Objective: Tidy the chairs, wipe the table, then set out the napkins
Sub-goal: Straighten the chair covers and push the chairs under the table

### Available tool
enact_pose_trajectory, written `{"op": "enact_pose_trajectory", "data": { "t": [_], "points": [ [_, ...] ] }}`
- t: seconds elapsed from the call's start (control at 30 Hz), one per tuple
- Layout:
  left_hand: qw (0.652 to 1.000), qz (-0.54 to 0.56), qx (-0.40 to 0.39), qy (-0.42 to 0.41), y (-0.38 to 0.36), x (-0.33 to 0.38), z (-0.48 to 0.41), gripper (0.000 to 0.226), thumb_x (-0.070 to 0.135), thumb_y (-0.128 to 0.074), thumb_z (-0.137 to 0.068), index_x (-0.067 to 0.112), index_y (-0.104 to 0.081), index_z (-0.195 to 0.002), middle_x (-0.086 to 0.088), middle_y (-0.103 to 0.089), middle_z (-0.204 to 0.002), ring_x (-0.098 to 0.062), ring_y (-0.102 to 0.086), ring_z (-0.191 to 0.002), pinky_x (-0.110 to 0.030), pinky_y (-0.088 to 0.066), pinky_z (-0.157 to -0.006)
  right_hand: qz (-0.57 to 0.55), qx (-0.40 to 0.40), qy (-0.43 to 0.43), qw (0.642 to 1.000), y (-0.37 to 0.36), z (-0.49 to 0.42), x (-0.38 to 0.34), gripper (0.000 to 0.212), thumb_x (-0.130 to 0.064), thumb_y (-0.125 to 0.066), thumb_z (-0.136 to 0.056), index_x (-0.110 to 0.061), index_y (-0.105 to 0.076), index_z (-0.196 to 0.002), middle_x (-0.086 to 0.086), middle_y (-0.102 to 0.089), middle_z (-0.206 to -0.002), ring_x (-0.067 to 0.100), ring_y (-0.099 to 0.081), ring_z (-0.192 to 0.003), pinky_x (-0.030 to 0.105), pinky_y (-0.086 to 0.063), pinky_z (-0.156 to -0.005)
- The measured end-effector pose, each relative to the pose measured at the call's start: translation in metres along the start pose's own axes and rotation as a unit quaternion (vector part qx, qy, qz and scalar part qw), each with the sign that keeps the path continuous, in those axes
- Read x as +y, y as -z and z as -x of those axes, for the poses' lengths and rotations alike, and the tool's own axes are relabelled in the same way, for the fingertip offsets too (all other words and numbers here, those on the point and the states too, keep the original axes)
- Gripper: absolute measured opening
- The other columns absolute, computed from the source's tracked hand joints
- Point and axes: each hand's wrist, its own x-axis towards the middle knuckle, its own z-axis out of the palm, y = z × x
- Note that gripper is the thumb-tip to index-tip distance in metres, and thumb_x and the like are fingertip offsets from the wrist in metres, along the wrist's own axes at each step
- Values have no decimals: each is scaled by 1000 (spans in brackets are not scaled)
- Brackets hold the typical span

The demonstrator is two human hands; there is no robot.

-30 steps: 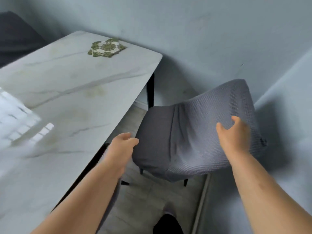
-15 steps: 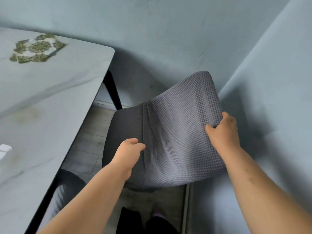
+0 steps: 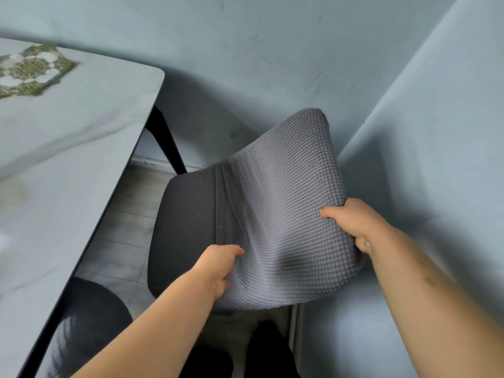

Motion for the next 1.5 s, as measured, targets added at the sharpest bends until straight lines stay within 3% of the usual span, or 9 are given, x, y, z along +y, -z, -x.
{"op": "enact_pose_trajectory", "data": {
  "t": [0.17,0.33,0.47,0.7,0.87,1.1,1.2,1.37,1.5],
  "points": [
    [1000,23,8,6,18,11,11,39,23,-67,-78,8,-60,-114,-12,-61,-112,-31,-58,-99,-44,-46,-88,70,-84,76,991,-34,28,-44,29,-30,-59,-89,-3,-66,-97,10,-70,-100,24,-67,-89,32,-49,-63],
    [995,72,63,-22,61,21,33,17,15,-58,-90,8,-53,-105,-11,-53,-94,-26,-53,-81,-37,-46,-68,81,-179,107,975,-78,48,-99,57,-51,-66,-82,-6,-60,-115,6,-66,-104,21,-66,-85,26,-54,-54],
    [988,119,97,-29,92,15,48,45,16,-62,-89,7,-45,-130,-18,-48,-128,-35,-50,-116,-41,-45,-69,90,-231,100,964,-112,60,-132,68,-56,-66,-80,-6,-57,-125,10,-57,-123,32,-63,-102,44,-62,-64],
    [977,185,95,55,111,-17,70,29,15,-53,-93,2,-45,-70,-15,-60,-54,-25,-58,-52,-26,-46,-47,199,-228,119,946,-155,75,-164,66,-56,-54,-89,-13,-45,-139,10,-47,-141,32,-51,-121,46,-51,-94],
    [943,312,-7,114,122,-32,52,68,31,-60,-84,0,-33,-138,-19,-37,-146,-45,-39,-129,-58,-28,-108,117,-222,67,966,-171,76,-175,64,-45,-59,-91,-11,-40,-141,14,-42,-146,37,-49,-124,58,-48,-93],
    [878,461,1,131,107,-39,36,27,14,-58,-89,-7,-55,-106,-26,-50,-116,-47,-42,-123,-54,-54,-44,119,-223,32,967,-175,62,-180,46,-33,-62,-88,-11,-43,-124,15,-47,-138,36,-55,-104,62,-50,-87],
    [861,492,-41,126,100,-40,40,28,20,-63,-86,-7,-63,-94,-24,-63,-91,-39,-61,-85,-43,-56,-48,113,-242,11,964,-167,51,-185,86,-56,-69,-76,-15,-35,-144,12,-44,-144,37,-50,-122,64,-50,-84],
    [845,518,-57,122,85,-44,29,32,24,-66,-79,0,-66,-100,-22,-66,-98,-40,-63,-92,-51,-58,-69,127,-220,39,966,-157,34,-187,119,-74,-77,-46,-19,-38,-144,10,-48,-142,38,-52,-120,58,-52,-79],
    [825,540,-98,133,77,-37,34,39,20,-52,-89,-12,-58,-110,-40,-43,-127,-51,-42,-125,-61,-50,-53,140,-223,46,964,-152,28,-186,68,-36,-72,-73,-10,-47,-130,16,-58,-122,35,-61,-101,53,-59,-65]
  ]
}}
